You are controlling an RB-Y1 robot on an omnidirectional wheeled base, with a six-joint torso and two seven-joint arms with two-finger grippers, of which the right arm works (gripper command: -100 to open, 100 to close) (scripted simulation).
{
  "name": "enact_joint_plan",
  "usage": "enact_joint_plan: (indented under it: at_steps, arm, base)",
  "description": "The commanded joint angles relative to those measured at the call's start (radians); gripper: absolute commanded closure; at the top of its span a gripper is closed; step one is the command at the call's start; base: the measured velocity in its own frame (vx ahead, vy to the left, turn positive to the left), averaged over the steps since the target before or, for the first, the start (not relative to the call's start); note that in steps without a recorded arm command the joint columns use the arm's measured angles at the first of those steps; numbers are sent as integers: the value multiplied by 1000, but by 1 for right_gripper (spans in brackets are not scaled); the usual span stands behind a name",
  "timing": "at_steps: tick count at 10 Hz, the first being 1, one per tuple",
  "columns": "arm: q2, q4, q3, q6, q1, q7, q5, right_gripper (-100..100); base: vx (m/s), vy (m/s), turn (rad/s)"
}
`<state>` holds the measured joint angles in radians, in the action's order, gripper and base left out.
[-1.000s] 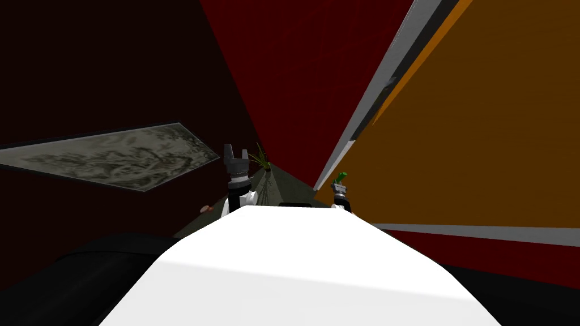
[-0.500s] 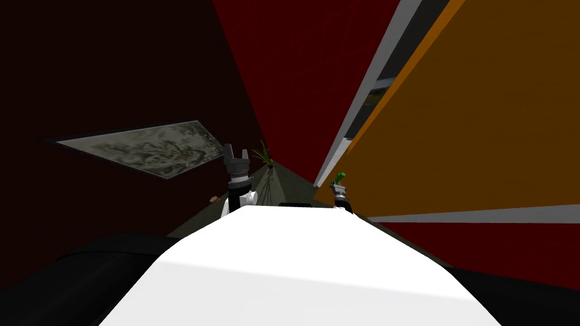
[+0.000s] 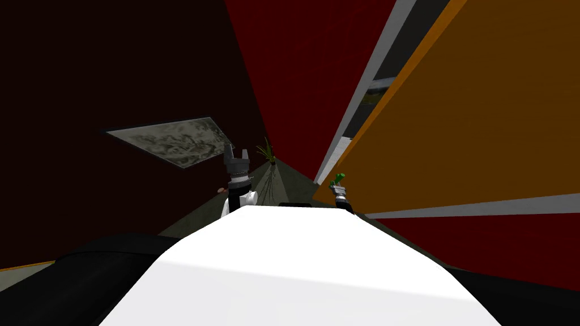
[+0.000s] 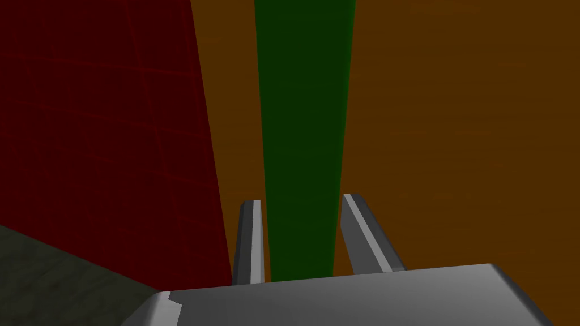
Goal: Pull the door open
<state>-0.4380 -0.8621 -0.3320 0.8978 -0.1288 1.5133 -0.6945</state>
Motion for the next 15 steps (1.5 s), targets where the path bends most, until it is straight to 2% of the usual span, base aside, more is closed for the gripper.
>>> enact_joint_plan:
  at_steps: [1, 4, 5, 6, 7, 12, 13, 14, 15]
  arm:
    - [-16, -1, -24, 13, -14, 24, 11, 100]
    - [-46, -6, -61, 40, -32, 64, 31, 100]
    - [-42, -7, -54, 32, -27, 57, 27, 100]
    - [-57, -6, -77, 54, -42, 79, 38, 100]
    - [-61, -6, -81, 59, -45, 84, 41, 100]
    - [-112, -7, -138, 126, -83, 143, 71, 100]
    - [-110, -17, -130, 116, -81, 135, 66, 100]
    - [-119, -10, -145, 134, -90, 150, 76, 100]
    - [-122, -7, -149, 139, -91, 154, 78, 100]
  base:
    - [-260, -32, 117]
    - [-244, -35, 108]
    - [-109, -19, 30]
    - [-170, -29, 135]
    - [-223, -56, 127]
    - [-231, -47, 112]
    - [-109, -20, 26]
    - [-146, -49, 143]
    - [-212, -61, 149]
